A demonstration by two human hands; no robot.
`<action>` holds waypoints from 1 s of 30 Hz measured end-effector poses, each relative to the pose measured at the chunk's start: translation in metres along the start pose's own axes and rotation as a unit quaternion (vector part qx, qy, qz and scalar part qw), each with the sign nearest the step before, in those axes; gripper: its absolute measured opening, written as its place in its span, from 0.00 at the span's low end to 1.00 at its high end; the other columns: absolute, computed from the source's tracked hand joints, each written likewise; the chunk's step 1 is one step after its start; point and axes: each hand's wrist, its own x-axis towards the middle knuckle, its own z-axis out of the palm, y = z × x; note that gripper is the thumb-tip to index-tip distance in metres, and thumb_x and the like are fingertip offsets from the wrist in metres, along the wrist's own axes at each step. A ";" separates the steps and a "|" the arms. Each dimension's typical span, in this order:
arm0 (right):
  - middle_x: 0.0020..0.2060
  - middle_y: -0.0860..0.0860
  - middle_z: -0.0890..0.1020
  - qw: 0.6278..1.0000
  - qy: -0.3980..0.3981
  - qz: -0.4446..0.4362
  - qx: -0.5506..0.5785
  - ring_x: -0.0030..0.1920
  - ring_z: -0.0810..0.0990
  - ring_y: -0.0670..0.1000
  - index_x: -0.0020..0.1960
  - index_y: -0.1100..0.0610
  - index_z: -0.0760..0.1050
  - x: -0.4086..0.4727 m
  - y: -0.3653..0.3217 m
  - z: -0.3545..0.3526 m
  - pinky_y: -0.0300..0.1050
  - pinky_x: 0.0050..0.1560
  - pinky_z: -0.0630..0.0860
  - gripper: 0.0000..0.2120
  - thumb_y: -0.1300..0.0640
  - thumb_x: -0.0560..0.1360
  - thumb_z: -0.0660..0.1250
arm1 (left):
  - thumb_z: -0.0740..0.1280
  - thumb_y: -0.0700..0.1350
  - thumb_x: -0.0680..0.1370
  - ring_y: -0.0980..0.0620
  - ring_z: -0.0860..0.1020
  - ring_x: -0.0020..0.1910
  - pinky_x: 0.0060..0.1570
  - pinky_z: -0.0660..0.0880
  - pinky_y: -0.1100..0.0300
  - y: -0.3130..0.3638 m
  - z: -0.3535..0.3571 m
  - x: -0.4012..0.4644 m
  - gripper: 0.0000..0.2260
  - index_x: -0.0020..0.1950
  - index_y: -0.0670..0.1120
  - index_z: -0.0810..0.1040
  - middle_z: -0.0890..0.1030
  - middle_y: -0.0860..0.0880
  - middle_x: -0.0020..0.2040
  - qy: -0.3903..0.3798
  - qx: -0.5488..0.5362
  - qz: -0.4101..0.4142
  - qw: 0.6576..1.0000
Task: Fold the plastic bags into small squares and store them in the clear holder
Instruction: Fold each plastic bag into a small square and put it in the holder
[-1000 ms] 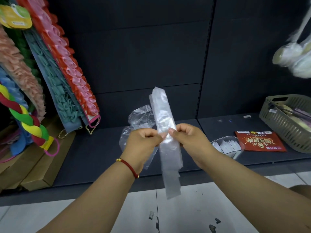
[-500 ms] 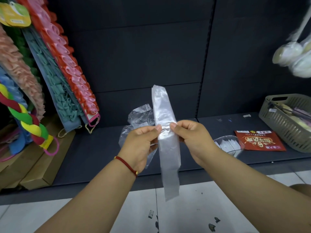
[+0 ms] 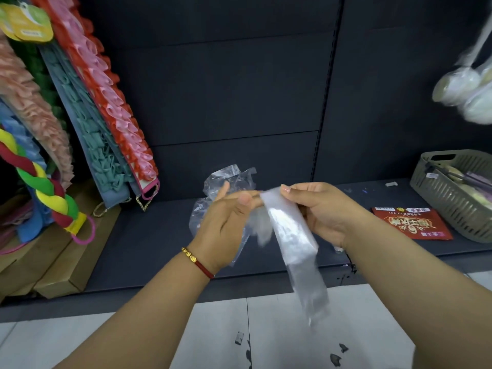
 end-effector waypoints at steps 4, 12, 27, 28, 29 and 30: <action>0.37 0.55 0.84 0.998 0.013 -0.022 -0.058 0.40 0.82 0.52 0.40 0.61 0.80 -0.001 0.001 -0.004 0.47 0.49 0.79 0.05 0.59 0.70 0.72 | 0.48 0.68 0.75 0.52 0.80 0.59 0.65 0.73 0.55 0.004 0.002 0.004 0.37 0.61 0.42 0.81 0.84 0.48 0.56 0.024 -0.171 -0.167 0.971; 0.35 0.52 0.84 0.997 0.059 -0.035 -0.035 0.37 0.83 0.49 0.38 0.60 0.78 0.001 0.010 0.004 0.40 0.41 0.78 0.06 0.61 0.72 0.72 | 0.63 0.47 0.79 0.44 0.83 0.53 0.55 0.80 0.52 0.015 0.009 0.008 0.19 0.62 0.33 0.77 0.84 0.38 0.54 0.102 -0.344 -0.253 0.898; 0.32 0.53 0.83 0.991 0.093 -0.097 0.017 0.35 0.82 0.50 0.41 0.61 0.76 0.005 0.016 0.014 0.42 0.39 0.80 0.07 0.69 0.70 0.73 | 0.66 0.26 0.75 0.46 0.84 0.48 0.50 0.81 0.52 0.006 0.017 0.008 0.15 0.58 0.39 0.73 0.84 0.41 0.50 0.157 -0.276 -0.232 0.919; 0.32 0.52 0.83 0.989 0.103 -0.106 0.029 0.35 0.82 0.50 0.42 0.60 0.75 0.006 0.016 0.014 0.41 0.38 0.79 0.08 0.69 0.70 0.73 | 0.67 0.27 0.75 0.45 0.84 0.48 0.50 0.81 0.51 0.004 0.017 0.008 0.14 0.58 0.39 0.73 0.84 0.40 0.50 0.146 -0.273 -0.250 0.917; 0.33 0.52 0.83 0.986 0.114 -0.114 0.041 0.35 0.82 0.50 0.43 0.59 0.75 0.006 0.016 0.013 0.41 0.38 0.79 0.10 0.69 0.70 0.73 | 0.69 0.30 0.75 0.44 0.83 0.46 0.49 0.80 0.50 0.004 0.019 0.007 0.12 0.56 0.38 0.75 0.85 0.41 0.49 0.120 -0.261 -0.269 0.919; 0.34 0.53 0.83 0.983 0.124 -0.121 0.053 0.36 0.82 0.50 0.45 0.59 0.74 0.007 0.016 0.012 0.40 0.39 0.78 0.11 0.69 0.70 0.73 | 0.70 0.33 0.75 0.44 0.82 0.43 0.48 0.79 0.51 0.002 0.020 0.005 0.07 0.52 0.38 0.78 0.84 0.41 0.45 0.090 -0.223 -0.283 0.928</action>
